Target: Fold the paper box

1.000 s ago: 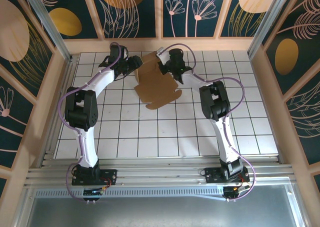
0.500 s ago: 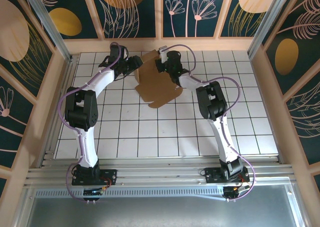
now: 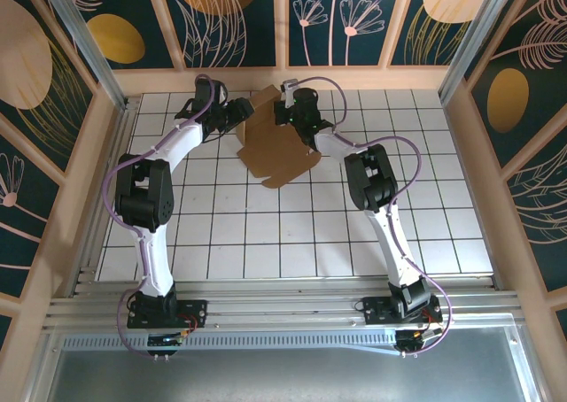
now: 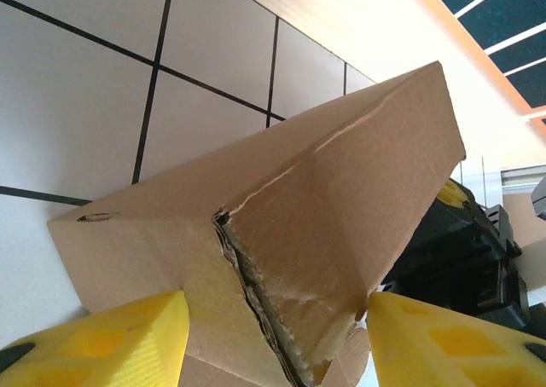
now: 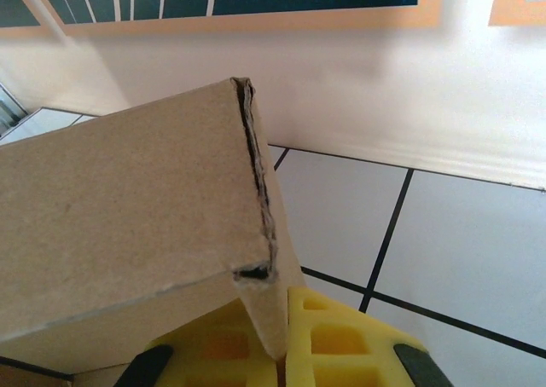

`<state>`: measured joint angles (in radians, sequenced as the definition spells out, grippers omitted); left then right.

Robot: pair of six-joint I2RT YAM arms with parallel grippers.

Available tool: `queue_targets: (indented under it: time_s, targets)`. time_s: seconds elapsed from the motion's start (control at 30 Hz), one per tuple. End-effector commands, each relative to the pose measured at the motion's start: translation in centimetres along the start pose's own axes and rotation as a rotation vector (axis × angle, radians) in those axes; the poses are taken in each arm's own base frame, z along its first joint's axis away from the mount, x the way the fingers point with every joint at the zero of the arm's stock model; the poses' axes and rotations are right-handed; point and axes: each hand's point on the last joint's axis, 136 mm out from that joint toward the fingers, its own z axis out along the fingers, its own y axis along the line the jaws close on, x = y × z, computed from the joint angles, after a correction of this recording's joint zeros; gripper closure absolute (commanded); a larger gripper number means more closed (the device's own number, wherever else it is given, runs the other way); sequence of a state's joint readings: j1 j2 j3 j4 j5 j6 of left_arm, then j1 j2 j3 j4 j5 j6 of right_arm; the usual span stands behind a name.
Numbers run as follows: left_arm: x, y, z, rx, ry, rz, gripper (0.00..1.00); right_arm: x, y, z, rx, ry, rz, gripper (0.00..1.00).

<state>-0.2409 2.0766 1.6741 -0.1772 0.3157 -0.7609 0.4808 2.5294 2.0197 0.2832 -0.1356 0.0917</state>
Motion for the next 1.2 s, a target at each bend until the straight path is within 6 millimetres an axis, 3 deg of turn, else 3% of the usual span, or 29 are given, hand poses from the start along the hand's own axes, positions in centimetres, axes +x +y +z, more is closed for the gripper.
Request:
queue_targets:
  time_s: [0.0,0.1,0.2,0.33,0.47,0.53,0.6,0.67,0.73,0.87,1.0,1.1,1.17]
  targets:
    - [0.5,-1.7,0.2,0.059,0.029,0.008,0.4,3.0,3.6,-0.2,-0.086,0.079,0.021,1.0]
    - [-1.6,-2.9,-2.1,0.054,-0.058,0.055,0.32,2.4,3.8,-2.0,-0.088,0.092,-0.07,1.0]
    - [-3.9,-4.1,-5.8,0.041,-0.168,0.102,0.29,1.4,3.2,-4.7,-0.074,0.127,-0.212,1.0]
    - [-6.1,-6.7,-12.2,0.047,-0.317,0.183,0.27,-1.5,2.0,-10.4,-0.087,0.185,-0.446,1.0]
    - [-6.1,-9.2,-18.1,0.121,-0.428,0.253,0.26,-3.3,0.3,-15.6,-0.049,0.313,-0.769,1.0]
    - [-5.7,-9.7,-19.9,0.147,-0.461,0.28,0.25,-2.6,-0.3,-17.9,-0.075,0.445,-1.0,1.0]
    - [-5.1,-9.8,-21.2,0.16,-0.484,0.308,0.25,-1.2,-2.1,-19.9,-0.039,0.618,-1.251,1.0]
    - [-4.6,-9.5,-21.9,0.161,-0.498,0.32,0.25,-0.9,-5.1,-21.3,0.078,0.788,-1.444,1.0]
    - [-4.1,-9.2,-22.2,0.162,-0.503,0.323,0.25,-1.0,-5.5,-21.5,0.089,0.855,-1.54,1.0]
    - [-3.2,-7.3,-21.1,0.152,-0.501,0.261,0.25,3.1,0.2,-19.9,-0.132,0.802,-1.755,1.0]
    - [-1.8,-6.2,-19.3,0.186,-0.441,0.187,0.26,8.5,3.2,-18.1,-0.211,0.789,-1.88,1.0]
    - [-0.9,-5.8,-18.2,0.202,-0.4,0.171,0.26,9.0,5.1,-17.0,-0.197,0.725,-1.911,0.93]
    - [-0.8,-5.3,-17.9,0.182,-0.396,0.183,0.26,7.7,7.0,-17.0,-0.209,0.656,-1.899,0.75]
